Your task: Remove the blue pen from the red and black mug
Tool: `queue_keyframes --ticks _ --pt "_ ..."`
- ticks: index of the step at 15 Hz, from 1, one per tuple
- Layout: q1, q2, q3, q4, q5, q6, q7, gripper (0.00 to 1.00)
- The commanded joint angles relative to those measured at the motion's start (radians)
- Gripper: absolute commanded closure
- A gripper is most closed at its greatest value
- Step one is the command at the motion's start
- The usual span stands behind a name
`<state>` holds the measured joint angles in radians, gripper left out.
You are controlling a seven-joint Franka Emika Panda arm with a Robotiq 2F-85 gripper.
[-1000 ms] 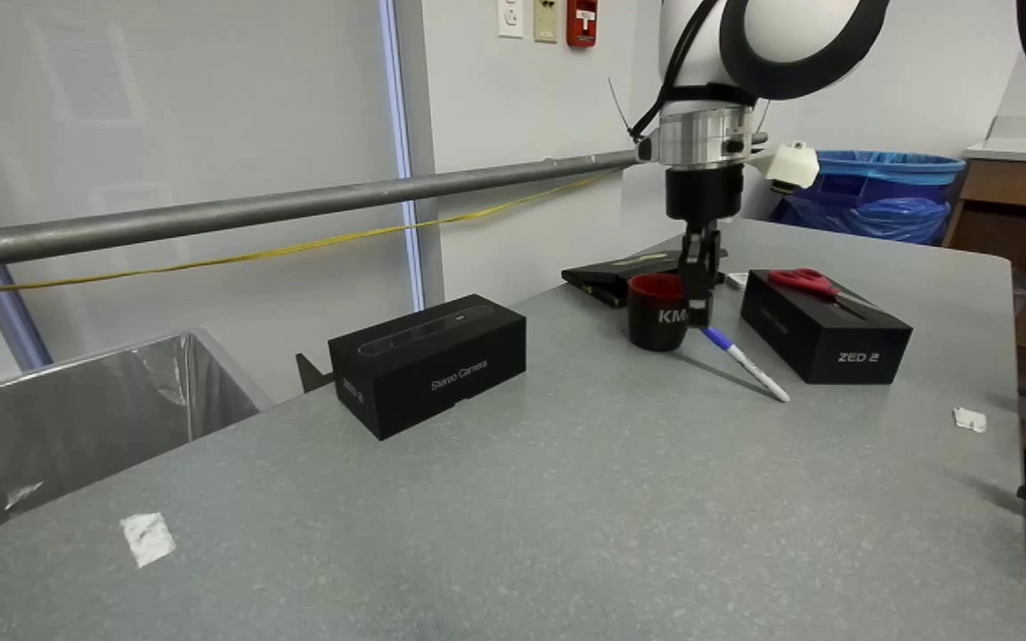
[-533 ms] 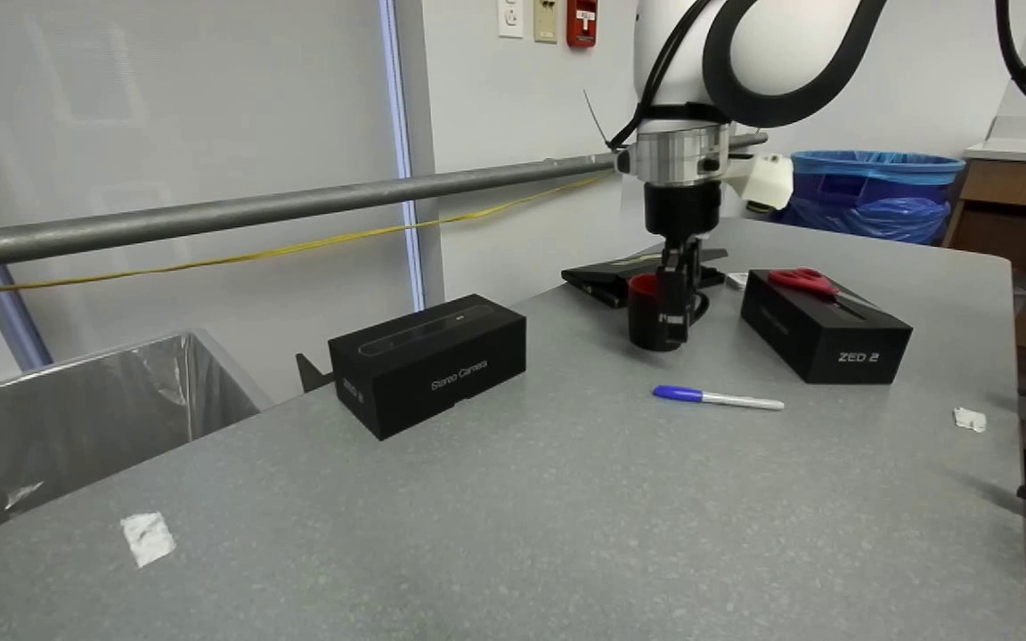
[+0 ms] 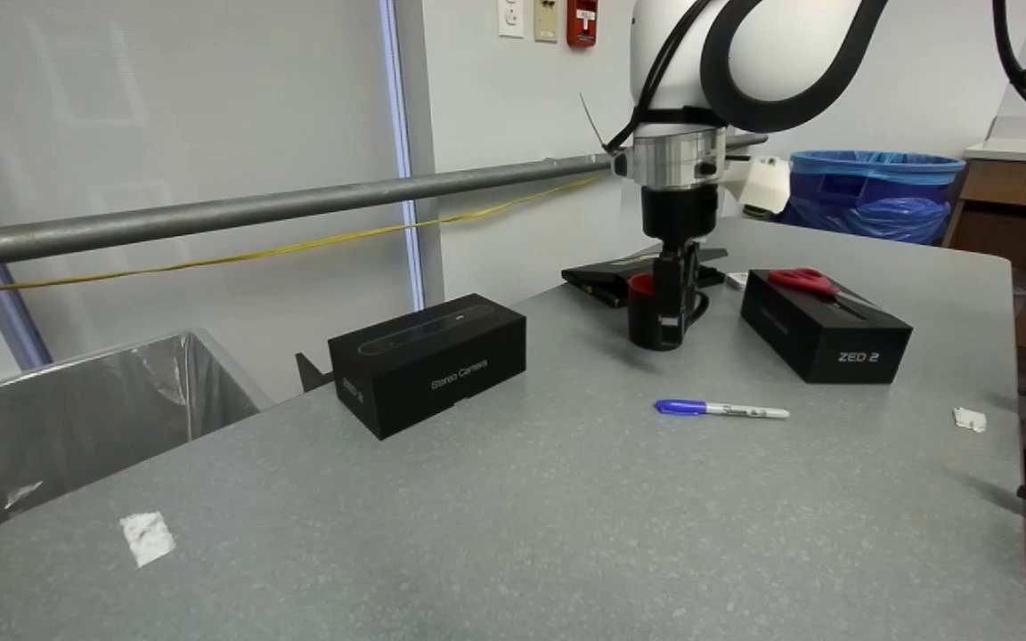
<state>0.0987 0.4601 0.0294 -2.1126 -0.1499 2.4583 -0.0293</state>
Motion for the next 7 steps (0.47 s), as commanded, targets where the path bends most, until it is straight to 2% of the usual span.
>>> queue_keyframes --ticks 1,2,7 --pt "0.02 0.016 -0.016 0.027 -0.027 -0.008 0.043 0.0" --pt "-0.002 0.0 0.002 0.001 -0.001 -0.002 0.002 0.0" --pt "-0.001 0.0 0.002 0.002 -0.001 -0.002 0.007 0.0"
